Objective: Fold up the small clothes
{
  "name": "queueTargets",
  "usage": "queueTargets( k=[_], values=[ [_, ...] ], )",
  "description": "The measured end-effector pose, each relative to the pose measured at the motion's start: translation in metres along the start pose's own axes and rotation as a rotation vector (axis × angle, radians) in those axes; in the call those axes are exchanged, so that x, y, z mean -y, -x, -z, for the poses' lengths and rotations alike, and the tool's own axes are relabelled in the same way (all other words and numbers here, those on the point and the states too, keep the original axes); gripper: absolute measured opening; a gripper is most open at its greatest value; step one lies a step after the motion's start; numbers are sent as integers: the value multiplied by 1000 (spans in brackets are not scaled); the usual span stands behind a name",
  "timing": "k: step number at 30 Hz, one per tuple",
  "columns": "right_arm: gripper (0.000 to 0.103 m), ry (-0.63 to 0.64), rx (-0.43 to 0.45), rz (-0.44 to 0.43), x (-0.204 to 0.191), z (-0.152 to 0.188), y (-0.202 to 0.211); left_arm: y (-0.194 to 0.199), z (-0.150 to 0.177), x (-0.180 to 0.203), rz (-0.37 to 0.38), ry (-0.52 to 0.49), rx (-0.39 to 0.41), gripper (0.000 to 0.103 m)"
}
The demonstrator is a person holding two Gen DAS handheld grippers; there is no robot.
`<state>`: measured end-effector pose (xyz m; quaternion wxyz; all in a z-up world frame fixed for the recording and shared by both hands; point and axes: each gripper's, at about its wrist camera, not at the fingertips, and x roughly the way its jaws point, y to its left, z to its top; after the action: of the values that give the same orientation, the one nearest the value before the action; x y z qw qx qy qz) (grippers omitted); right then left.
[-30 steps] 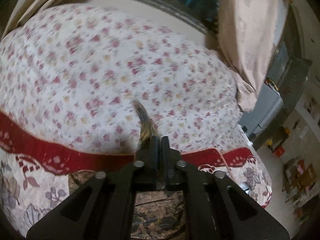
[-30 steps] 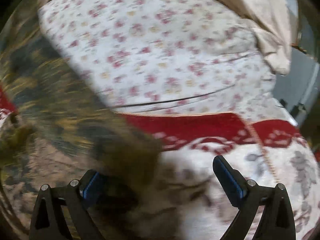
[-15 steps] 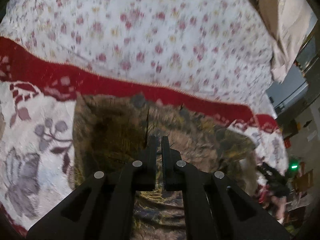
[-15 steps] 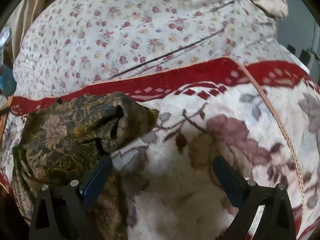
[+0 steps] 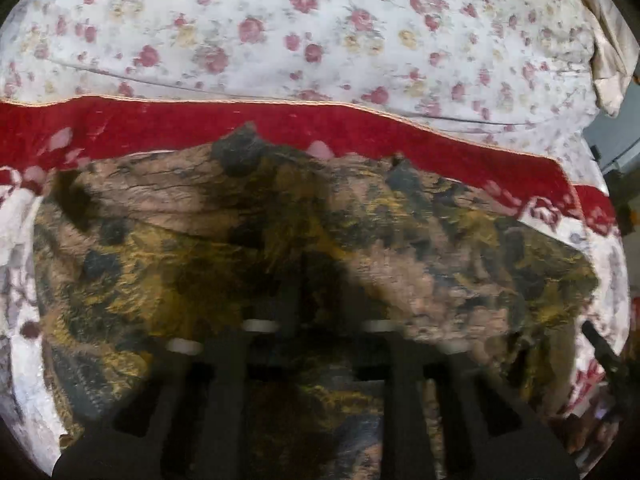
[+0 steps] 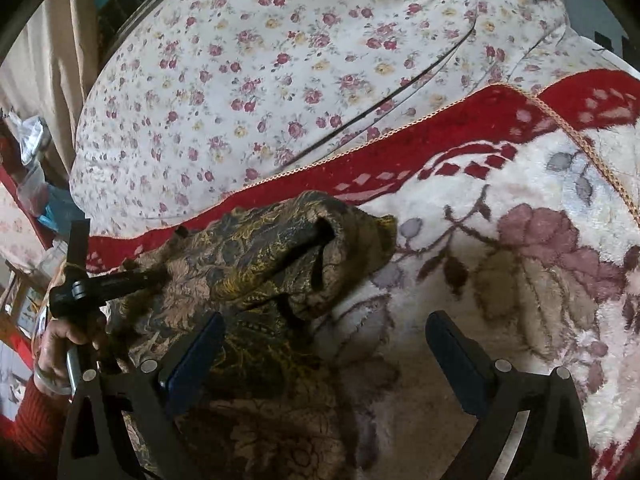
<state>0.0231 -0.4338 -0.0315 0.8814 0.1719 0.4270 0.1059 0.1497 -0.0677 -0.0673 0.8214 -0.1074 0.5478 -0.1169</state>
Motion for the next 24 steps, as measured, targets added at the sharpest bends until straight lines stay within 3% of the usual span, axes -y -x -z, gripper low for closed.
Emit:
queueTargets(
  k=[3, 6, 8, 11, 13, 17, 20, 21, 22, 24],
  values=[
    [100, -19, 13, -3, 3, -3, 1, 21, -5, 2, 73, 11, 36, 0],
    [100, -17, 32, -12, 5, -6, 8, 75, -14, -5, 180, 51, 144, 0],
    [100, -5, 42, -14, 2, -7, 13, 124, -21, -21, 212, 76, 237, 0],
    [100, 33, 33, -12, -8, -5, 12, 172, -26, -45, 208, 106, 317, 0],
    [100, 67, 14, 5, -15, -3, 7, 184, -24, -51, 167, 75, 318, 0],
    [100, 103, -15, 7, -27, 5, -4, 152, -12, -45, 151, 58, 231, 0],
    [100, 95, -24, -10, -30, 6, -6, 106, 4, -33, 77, 31, 146, 23],
    [100, 95, -24, -13, -31, 6, -6, 90, 7, -29, 42, 19, 123, 42],
    [100, 97, -24, -14, -31, 6, -5, 69, 10, -25, 5, 16, 94, 53],
    [100, 102, -25, -12, -31, 6, -4, 38, 11, -21, -15, 29, 35, 53]
  ],
)
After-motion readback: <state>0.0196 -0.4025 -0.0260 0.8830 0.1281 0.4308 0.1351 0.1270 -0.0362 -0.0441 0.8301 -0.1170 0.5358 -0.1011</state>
